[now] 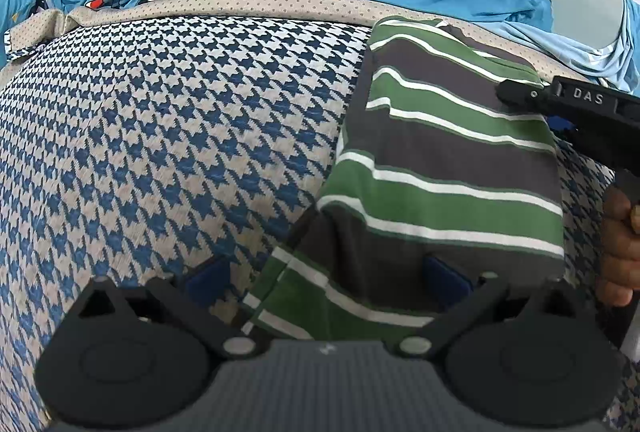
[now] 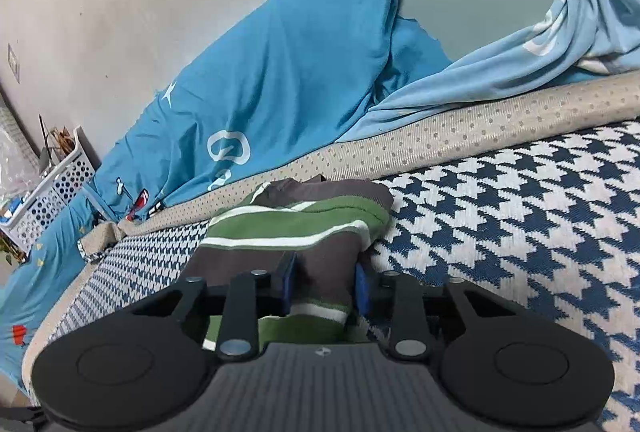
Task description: Fold clothes
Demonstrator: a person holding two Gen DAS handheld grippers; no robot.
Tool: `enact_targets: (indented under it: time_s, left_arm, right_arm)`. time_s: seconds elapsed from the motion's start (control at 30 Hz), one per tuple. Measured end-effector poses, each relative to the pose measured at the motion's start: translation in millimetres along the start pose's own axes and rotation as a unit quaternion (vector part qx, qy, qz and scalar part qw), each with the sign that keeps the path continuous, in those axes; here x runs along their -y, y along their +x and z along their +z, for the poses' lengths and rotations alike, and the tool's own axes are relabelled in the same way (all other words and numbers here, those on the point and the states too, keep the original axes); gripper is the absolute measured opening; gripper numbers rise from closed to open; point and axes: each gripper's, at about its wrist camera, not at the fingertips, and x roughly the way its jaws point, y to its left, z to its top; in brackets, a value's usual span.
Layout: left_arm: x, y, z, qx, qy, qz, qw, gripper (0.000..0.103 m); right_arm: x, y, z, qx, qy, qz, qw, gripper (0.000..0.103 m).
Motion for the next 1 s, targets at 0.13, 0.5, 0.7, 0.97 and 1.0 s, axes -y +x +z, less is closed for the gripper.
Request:
enact_targets:
  time_s: [0.13, 0.5, 0.7, 0.97, 1.0]
  left_arm:
    - [-0.1, 0.1, -0.7, 0.001, 0.001, 0.000, 1.0000, 0.103]
    - [1.1, -0.7, 0.0, 0.003, 0.003, -0.002, 1.0000, 0.103]
    - [4.6, -4.2, -1.5, 0.011, 0.012, -0.021, 0.9996, 0.103]
    - [17.2, -10.1, -10.5, 0.026, 0.043, -0.060, 0.9969, 0.103]
    - [18.4, -10.2, -11.0, 0.025, 0.044, -0.067, 0.9965, 0.103]
  right_arm:
    - [7.4, 4.2, 0.9, 0.004, 0.036, 0.013, 0.999, 0.022]
    - [-5.6, -4.7, 2.9, 0.015, 0.046, -0.025, 0.998, 0.010]
    - [-15.7, -23.1, 8.0, 0.035, 0.024, -0.056, 0.998, 0.010]
    - [-6.9, -50.0, 12.8, 0.057, 0.025, -0.103, 0.993, 0.010]
    - [-5.4, -53.4, 13.6, 0.060, 0.024, -0.109, 0.992, 0.010]
